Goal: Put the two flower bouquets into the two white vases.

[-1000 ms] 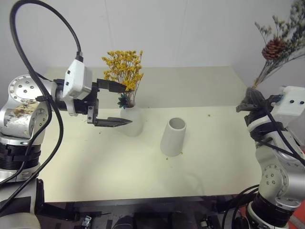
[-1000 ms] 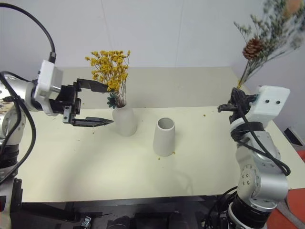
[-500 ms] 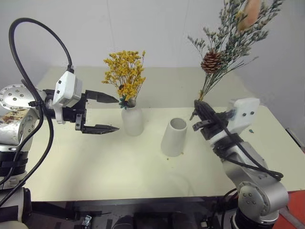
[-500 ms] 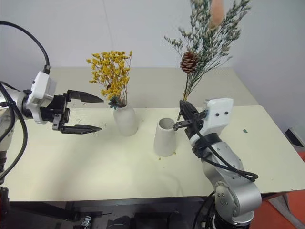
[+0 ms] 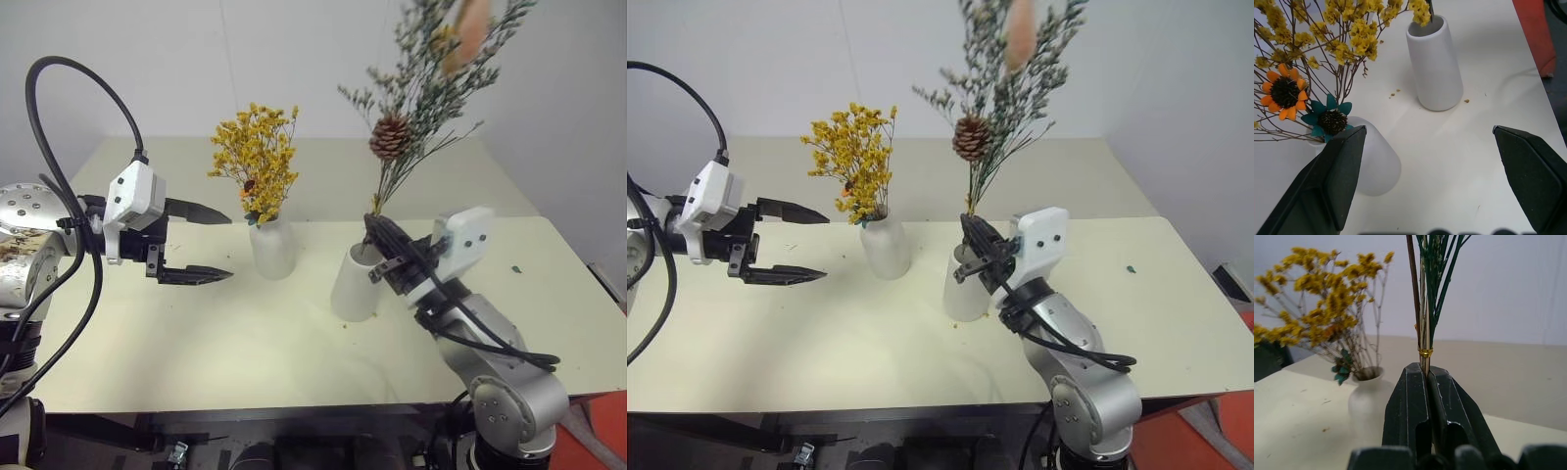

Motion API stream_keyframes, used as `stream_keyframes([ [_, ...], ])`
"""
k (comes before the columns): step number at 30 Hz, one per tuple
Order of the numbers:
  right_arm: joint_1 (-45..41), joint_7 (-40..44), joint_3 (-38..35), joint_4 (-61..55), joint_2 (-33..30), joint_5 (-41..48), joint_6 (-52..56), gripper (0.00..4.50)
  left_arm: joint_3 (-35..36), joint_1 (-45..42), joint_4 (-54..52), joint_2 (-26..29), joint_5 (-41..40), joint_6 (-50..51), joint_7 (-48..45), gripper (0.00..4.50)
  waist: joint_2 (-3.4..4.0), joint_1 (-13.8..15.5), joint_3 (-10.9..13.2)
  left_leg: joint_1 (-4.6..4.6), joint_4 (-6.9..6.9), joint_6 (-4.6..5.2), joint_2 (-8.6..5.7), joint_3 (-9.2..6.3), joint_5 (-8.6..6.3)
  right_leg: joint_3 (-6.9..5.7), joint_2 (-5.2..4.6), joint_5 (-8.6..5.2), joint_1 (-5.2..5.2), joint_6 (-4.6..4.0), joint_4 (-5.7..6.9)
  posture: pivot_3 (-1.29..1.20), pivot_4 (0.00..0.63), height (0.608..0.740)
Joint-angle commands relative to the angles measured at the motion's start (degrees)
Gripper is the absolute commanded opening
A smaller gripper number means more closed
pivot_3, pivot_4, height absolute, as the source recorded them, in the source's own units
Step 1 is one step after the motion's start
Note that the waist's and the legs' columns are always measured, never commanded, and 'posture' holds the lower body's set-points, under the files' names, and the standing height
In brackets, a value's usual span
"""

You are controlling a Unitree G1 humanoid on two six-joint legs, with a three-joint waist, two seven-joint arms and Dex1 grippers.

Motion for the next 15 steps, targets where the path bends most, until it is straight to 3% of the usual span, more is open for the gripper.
stream_keyframes([
  [1, -0.2, 0.3, 1.4, 1.2, -0.2, -2.4, -5.1, 0.01, 1.6, -1.0, -2.5, 1.1, -1.0, 1.3, 1.1, 4.50, 0.00, 0.0, 0.0, 0.00, 0.00, 0.00, -0.01, 0.00, 0.00, 0.00, -0.01, 0.00, 0.00, 0.00, 0.00, 0.00, 0.150, 0.740],
  [4, -0.5, 0.1, 1.9, 2.5, -0.4, -3.9, -7.1, 0.01, 1.2, -1.6, -2.9, 0.9, -1.1, 2.0, 1.5, 4.50, 0.00, 0.0, 0.0, 0.02, 0.00, 0.00, 0.01, 0.00, 0.00, 0.00, 0.01, 0.00, 0.00, 0.00, 0.01, 0.00, 0.150, 0.740],
  [7, -0.3, 0.2, 2.2, 2.6, -1.1, -5.2, -8.3, 0.78, 0.9, -2.4, -3.0, 0.9, -1.1, 2.3, 1.7, 4.50, 0.00, 0.0, 0.0, 0.01, 0.00, 0.00, 0.00, 0.00, 0.00, 0.00, 0.01, -0.01, 0.00, 0.00, 0.00, 0.00, 0.150, 0.740],
  [12, 2.8, 1.0, 3.3, 0.3, -3.4, -7.9, -10.0, 2.45, 0.1, -3.7, -2.7, 0.6, -0.6, 2.6, 1.8, 4.50, -0.01, 0.1, 0.0, 0.00, 0.00, 0.00, 0.00, -0.01, 0.00, -0.01, 0.01, -0.01, -0.01, -0.01, 0.00, 0.00, 0.150, 0.740],
  [15, 3.7, 1.8, 2.5, -1.3, -4.6, -7.4, -9.5, 2.45, -0.9, -4.9, -2.3, 0.1, -0.3, 2.7, 1.8, 4.50, -0.01, 0.1, 0.0, 0.00, 0.01, 0.00, -0.01, -0.01, 0.00, -0.02, 0.00, -0.01, 0.01, -0.01, 0.00, 0.00, 0.150, 0.740],
])
